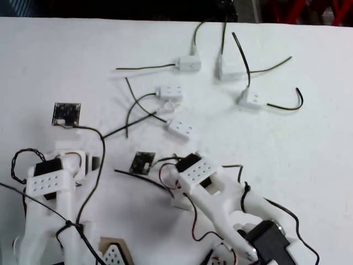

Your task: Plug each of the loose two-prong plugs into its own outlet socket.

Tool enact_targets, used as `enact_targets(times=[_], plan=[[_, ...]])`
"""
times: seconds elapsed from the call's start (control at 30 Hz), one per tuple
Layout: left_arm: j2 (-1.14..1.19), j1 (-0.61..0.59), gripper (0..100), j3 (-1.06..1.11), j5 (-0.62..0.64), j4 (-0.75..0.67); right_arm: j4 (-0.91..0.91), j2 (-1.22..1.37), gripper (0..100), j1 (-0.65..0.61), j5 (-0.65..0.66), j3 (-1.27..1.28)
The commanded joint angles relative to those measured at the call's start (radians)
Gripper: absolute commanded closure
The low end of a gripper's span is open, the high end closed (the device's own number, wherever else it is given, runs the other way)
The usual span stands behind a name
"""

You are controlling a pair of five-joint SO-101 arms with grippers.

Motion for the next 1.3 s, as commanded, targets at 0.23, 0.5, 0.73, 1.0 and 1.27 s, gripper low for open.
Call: enact_targets(times=[0.23,0.5,0.73,1.0,1.27], plan=[[-0.031,0.01,74,-0.014,0.006,-0.021,0.245,-0.265,85.1,-0.005,-0.035,-0.084],[-0.031,0.01,74,-0.014,0.006,-0.021,0.248,-0.344,85.1,-0.045,-0.051,0.054],[-0.031,0.01,74,-0.014,0.006,-0.02,0.102,-0.344,85.1,-0.039,-0.044,0.189],[-0.031,0.01,74,-0.014,0.006,-0.02,0.085,-0.343,86.0,0.059,0.021,0.199],[-0.03,0.01,74,-0.014,0.006,-0.02,0.082,-0.343,93.7,0.068,0.029,0.199]])
